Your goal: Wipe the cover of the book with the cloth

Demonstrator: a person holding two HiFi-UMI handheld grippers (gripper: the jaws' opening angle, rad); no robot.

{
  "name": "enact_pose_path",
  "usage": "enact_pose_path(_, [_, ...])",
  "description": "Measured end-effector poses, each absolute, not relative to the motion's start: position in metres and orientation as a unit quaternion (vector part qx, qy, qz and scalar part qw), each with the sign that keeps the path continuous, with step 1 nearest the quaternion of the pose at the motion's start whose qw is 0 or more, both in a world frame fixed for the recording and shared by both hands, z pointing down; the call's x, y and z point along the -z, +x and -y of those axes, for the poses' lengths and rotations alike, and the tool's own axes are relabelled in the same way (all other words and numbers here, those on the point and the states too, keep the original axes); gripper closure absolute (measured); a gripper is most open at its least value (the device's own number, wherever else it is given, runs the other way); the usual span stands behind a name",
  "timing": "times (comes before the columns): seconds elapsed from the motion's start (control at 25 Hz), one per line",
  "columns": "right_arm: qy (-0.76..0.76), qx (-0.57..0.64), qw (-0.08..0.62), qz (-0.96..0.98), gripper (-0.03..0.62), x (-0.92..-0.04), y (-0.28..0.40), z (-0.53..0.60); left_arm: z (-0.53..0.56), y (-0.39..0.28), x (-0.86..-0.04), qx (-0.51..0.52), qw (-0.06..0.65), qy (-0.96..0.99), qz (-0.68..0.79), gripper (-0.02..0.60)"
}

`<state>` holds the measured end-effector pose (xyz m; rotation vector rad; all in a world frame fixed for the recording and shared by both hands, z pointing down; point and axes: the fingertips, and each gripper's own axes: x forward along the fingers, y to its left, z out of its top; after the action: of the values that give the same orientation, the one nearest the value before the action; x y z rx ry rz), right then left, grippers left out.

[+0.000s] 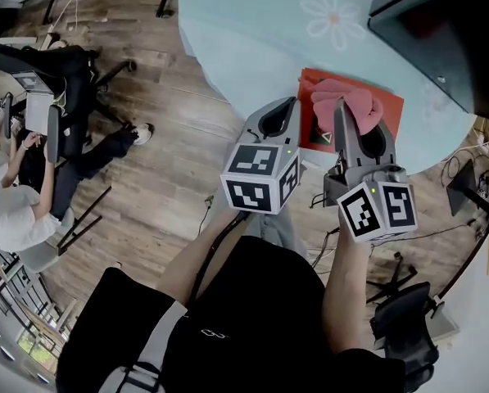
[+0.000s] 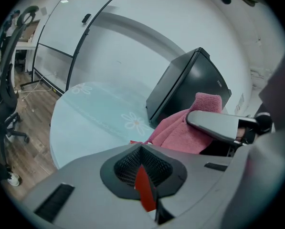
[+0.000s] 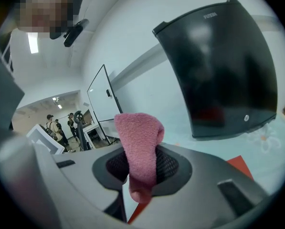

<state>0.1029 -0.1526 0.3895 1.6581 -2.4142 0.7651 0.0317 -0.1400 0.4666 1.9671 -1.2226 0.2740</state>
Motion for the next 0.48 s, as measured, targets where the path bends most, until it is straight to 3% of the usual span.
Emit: enact_pose_path(0.48, [0.521, -0.286, 0.095, 0.799, 0.499, -0.436, 0.088, 0.194, 0.167, 0.034, -0.494, -0.135, 0.426, 0.755, 0.480, 0.572])
